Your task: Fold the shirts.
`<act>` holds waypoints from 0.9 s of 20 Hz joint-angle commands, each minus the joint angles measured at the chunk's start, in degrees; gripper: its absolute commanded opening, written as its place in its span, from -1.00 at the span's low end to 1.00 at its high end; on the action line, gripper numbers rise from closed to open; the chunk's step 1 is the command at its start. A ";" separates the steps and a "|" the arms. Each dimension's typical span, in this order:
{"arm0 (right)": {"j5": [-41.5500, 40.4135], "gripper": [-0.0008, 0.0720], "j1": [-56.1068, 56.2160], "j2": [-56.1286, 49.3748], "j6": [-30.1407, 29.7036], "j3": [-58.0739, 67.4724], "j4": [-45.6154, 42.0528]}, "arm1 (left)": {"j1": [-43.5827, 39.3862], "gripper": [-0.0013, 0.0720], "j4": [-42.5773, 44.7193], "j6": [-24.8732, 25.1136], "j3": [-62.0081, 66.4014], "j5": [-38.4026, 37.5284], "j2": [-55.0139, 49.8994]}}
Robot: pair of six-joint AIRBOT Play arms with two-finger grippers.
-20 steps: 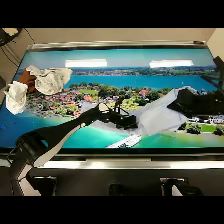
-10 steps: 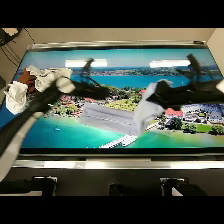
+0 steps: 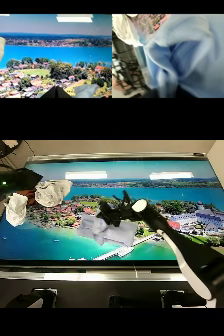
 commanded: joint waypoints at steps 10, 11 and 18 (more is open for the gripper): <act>28.20 0.96 -18.95 3.78 2.01 -0.37 -35.28 | 1.42 -0.89 1.99 0.50 -5.68 -1.07 4.02; 33.75 0.93 -21.51 4.72 4.31 -2.03 -42.14 | 1.42 -0.89 1.99 0.44 -5.99 -1.07 4.04; 7.87 0.87 -23.41 5.81 -9.38 -24.41 -10.47 | 1.29 -0.88 -0.48 -0.72 -6.03 -1.09 4.04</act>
